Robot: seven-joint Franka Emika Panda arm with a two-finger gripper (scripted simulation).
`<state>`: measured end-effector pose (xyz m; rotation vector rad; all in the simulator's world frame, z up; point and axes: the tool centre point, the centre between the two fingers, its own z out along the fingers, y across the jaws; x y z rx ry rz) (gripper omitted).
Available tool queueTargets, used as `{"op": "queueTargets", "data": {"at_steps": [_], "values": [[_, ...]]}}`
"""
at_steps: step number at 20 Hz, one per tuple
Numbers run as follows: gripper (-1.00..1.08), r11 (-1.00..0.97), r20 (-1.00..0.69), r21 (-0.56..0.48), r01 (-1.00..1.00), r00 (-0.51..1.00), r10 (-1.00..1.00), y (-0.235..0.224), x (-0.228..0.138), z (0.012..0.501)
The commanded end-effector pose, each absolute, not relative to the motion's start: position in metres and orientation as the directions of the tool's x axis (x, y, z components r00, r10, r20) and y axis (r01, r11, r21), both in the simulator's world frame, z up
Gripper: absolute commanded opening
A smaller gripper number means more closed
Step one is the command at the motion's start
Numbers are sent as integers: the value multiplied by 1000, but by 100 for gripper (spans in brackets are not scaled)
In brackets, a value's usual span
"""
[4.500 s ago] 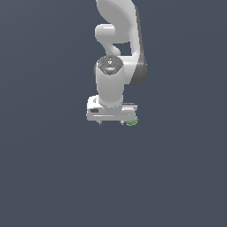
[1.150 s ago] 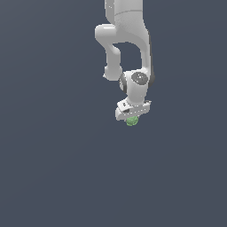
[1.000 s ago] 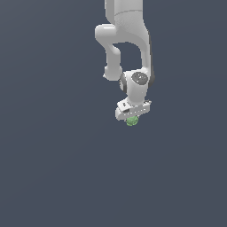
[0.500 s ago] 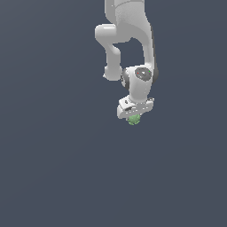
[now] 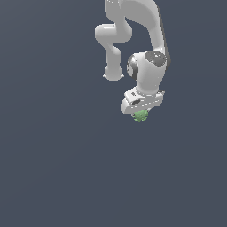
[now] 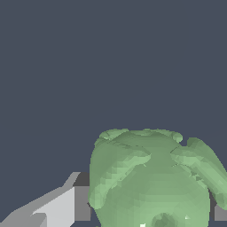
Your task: Pick up the object and move it to a goal position.
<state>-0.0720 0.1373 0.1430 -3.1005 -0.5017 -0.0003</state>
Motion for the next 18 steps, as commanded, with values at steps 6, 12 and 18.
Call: {"op": "queueTargets", "data": {"at_steps": [6, 12, 18], "values": [[-100, -949, 0, -1, 315, 949, 315, 153, -50, 199], [-100, -949, 0, 0, 315, 949, 315, 159, -38, 224], [-100, -949, 0, 0, 315, 949, 315, 162, -34, 231]]}}
